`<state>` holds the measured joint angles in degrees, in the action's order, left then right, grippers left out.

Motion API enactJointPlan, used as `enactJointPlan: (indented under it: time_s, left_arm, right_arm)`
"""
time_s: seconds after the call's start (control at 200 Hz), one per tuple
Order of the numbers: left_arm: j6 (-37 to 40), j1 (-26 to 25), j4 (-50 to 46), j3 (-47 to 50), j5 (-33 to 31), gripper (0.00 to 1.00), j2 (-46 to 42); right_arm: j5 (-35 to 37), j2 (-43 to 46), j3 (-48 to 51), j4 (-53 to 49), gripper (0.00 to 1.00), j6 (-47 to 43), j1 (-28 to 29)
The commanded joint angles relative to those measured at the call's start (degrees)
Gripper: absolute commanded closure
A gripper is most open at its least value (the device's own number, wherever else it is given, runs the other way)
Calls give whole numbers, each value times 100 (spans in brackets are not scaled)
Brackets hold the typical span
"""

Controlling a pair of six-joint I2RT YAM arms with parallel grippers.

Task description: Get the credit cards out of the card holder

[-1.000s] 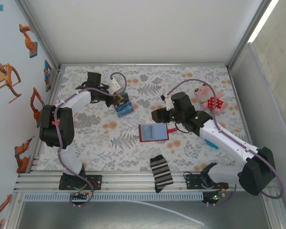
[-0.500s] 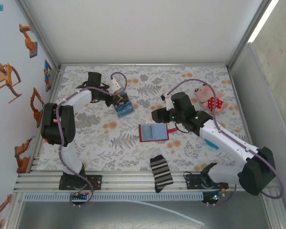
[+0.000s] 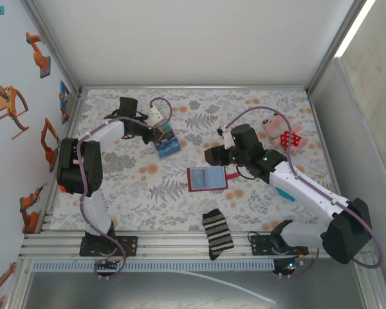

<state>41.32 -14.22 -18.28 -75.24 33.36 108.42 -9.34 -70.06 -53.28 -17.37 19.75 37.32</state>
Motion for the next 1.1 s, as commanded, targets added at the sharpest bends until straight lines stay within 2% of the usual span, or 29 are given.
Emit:
enactJointPlan:
  time_s: [0.0,0.21,0.381,0.436,0.486,0.526,0.586,0.621,0.686,0.706,0.726,0.831,0.901,1.097]
  left_arm:
    - [-10,28,-138,-168,56,84,21]
    - [-81,-1,-133,-100,82,84,-332]
    - [-376,-38,259,281,28,81,-1019]
    - [-596,-44,619,585,-33,75,-1332]
    - [-833,-44,1000,927,-136,58,-1657]
    - [-1029,-50,1290,1201,-246,48,-1934]
    - [-1353,-88,1641,1585,-474,38,-2350]
    - [-1499,-127,1802,1803,-611,36,-2605]
    - [-1816,-239,2085,2232,-1080,23,-3087]
    - [-1877,-286,2190,2371,-1328,14,-3241]
    - [-1953,-343,2322,2531,-1538,0,-3392]
    - [-2498,-591,3056,3377,-2708,3,-4154]
    - [-3202,-594,3355,3805,-3453,3,-4634]
    - [-4623,-594,3140,4656,-4762,3,-5875]
  right_arm:
    - [38,20,-139,-65,36,49,44]
    - [173,-28,-157,-150,36,68,78]
    - [406,-168,-226,-284,36,73,185]
    - [567,-244,-283,-365,36,84,259]
    - [736,-322,-335,-466,36,88,333]
    - [913,-397,-393,-590,36,114,408]
    - [1129,-525,-471,-754,36,139,513]
    - [1221,-603,-517,-825,37,177,575]
    - [1324,-761,-578,-925,37,242,684]
    - [1344,-805,-587,-935,37,259,724]
    - [1364,-855,-592,-944,37,280,755]
    - [1416,-1177,-627,-987,38,436,955]
    - [1436,-1436,-666,-1003,39,537,1092]
    - [1510,-2189,-924,-1175,42,740,1489]
